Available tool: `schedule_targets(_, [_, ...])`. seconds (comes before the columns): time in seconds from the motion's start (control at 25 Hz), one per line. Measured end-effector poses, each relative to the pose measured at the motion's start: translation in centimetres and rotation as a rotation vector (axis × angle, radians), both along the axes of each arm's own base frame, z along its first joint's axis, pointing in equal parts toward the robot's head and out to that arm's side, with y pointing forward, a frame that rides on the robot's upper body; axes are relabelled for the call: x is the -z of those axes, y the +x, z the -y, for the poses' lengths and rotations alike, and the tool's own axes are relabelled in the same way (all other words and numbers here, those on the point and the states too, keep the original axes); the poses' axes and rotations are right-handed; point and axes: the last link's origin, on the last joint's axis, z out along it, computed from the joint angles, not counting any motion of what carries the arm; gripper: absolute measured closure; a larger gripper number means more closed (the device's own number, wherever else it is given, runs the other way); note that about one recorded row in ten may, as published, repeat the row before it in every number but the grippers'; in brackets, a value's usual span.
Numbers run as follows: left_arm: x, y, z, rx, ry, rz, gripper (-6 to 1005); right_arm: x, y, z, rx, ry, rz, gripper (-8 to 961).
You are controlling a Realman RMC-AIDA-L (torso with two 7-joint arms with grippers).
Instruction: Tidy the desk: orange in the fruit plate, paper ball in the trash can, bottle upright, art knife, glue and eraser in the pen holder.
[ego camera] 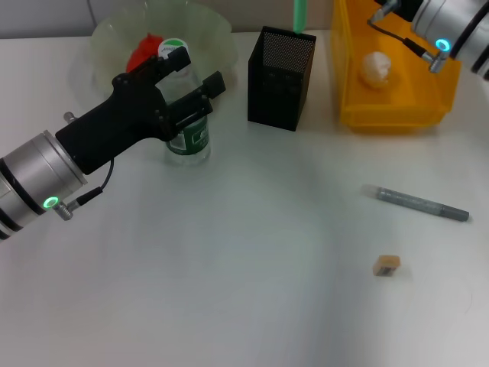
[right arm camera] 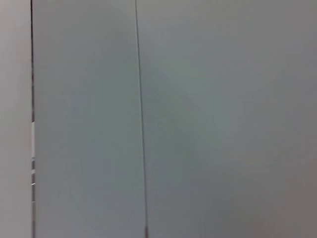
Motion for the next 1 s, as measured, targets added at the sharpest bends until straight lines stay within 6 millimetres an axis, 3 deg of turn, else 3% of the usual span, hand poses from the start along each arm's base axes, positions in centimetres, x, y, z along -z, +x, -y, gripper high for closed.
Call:
schedule_targets(0.48, [0.0,0.3,-0.3,0.012,0.006,-0.004,245,3.4,0.7,0.4,-0.017,0.030,0.122,697])
schedule_targets(1.0, [0.1,0.7,-0.5,0.022,0.004,-0.008,246,4.1,0.9,0.4,-0.008,0.034,0.151,676])
